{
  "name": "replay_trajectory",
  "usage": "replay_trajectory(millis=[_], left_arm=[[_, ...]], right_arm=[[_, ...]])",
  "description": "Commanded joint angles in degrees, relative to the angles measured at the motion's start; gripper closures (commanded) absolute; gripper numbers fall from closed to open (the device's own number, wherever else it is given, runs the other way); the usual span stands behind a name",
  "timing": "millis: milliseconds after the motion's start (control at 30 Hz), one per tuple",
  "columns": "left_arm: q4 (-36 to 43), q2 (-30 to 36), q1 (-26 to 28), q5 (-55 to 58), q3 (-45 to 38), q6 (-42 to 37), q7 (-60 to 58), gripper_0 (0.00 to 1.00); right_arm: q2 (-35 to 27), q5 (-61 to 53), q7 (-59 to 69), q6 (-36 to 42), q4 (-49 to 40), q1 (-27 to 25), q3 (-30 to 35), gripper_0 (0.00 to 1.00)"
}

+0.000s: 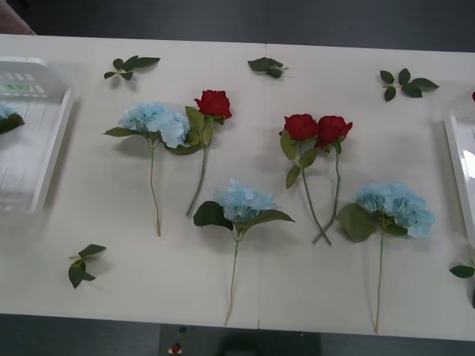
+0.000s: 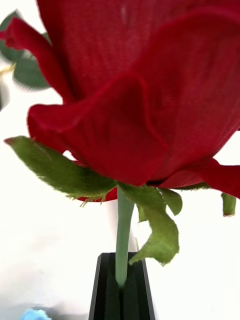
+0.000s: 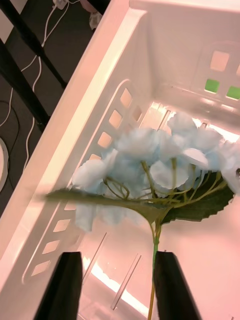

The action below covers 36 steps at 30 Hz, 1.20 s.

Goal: Put the red flowers into the right box and the blue flowers into the left box

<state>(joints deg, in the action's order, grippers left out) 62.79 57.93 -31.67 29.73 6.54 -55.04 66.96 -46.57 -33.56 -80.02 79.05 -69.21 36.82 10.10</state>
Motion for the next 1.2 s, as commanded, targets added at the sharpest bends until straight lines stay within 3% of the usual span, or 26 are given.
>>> replay_trajectory(millis=[33, 233, 533, 733, 1200], left_arm=[[0.5, 0.8, -0.6, 1.1, -0.3, 0.7, 0.9, 0.0], [3.7, 0.9, -0.6, 8.6, -0.4, -0.5, 1.1, 0.0], [14.6, -1.9, -0.6, 17.6, -1.5, -5.6, -0.6, 0.0], [22.5, -6.2, -0.6, 18.8, -1.5, -9.6, -2.1, 0.0], [27.9, -12.9, -0.8, 19.8, 6.6, -9.2, -5.3, 0.0]], right_arm=[[-4.3, 0.6, -2.5, 3.4, -2.2, 1.1, 4.5, 1.0], [-7.2, 2.4, -4.2, 4.7, 0.4, 1.1, 8.4, 1.0], [-9.1, 4.3, -6.1, -1.4, 8.6, 1.1, 8.8, 1.0], [-9.0, 4.5, -7.3, -6.5, 14.5, 1.1, 7.8, 1.0], [-7.3, 4.1, -9.5, -16.9, 21.7, -0.9, 4.0, 1.0]])
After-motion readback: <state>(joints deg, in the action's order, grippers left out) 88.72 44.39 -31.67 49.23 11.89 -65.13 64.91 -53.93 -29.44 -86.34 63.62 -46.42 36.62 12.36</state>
